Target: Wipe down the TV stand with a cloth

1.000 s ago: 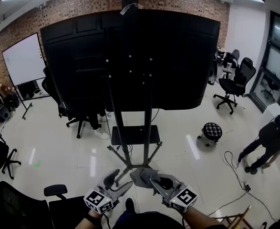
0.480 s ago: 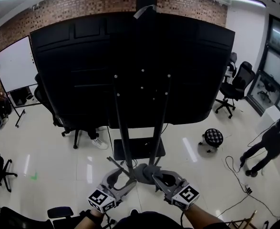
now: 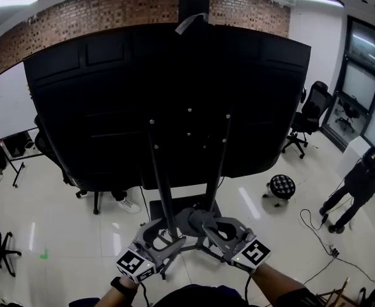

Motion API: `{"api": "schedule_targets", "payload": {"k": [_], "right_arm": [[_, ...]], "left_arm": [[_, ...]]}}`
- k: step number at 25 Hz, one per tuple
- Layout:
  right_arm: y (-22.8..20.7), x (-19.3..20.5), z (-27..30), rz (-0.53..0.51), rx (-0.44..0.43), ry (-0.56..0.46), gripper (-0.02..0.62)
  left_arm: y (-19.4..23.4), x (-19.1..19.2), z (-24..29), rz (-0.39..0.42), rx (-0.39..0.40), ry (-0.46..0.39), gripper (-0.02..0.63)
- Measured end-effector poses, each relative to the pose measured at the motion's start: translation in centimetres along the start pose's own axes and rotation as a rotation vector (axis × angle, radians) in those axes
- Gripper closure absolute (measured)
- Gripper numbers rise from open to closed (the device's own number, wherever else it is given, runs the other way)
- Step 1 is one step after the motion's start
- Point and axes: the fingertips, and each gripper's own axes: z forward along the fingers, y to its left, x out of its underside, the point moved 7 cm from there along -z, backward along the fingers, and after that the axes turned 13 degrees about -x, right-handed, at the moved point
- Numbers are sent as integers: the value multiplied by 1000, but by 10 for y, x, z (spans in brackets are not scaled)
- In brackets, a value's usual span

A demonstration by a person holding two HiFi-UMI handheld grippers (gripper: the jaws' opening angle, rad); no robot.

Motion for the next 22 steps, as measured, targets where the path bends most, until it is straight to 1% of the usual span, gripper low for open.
{"api": "schedule_targets", "payload": {"k": [5, 10, 12, 15, 16, 19, 22], "right_arm": [[-46, -42, 9, -116, 1, -26, 578], [-93, -103, 21, -287, -41, -36, 578], [-114, -128, 24, -339, -38, -25, 578], [-149, -164, 30, -390, -37, -31, 578], [-159, -179, 33, -403, -33, -37, 578], [-189, -222, 38, -480, 2, -51, 578], [-216, -260, 44, -531, 26, -66, 578]], "left_arm": [[16, -36, 27, 50, -32, -48, 253], [29, -98, 56, 135, -30, -130, 255], [33, -128, 68, 189, -34, -177, 256], [40, -171, 89, 312, -65, -231, 262], [42, -185, 96, 337, -69, -245, 263], [44, -228, 115, 369, -56, -277, 273], [43, -266, 131, 378, -37, -303, 287]]}}
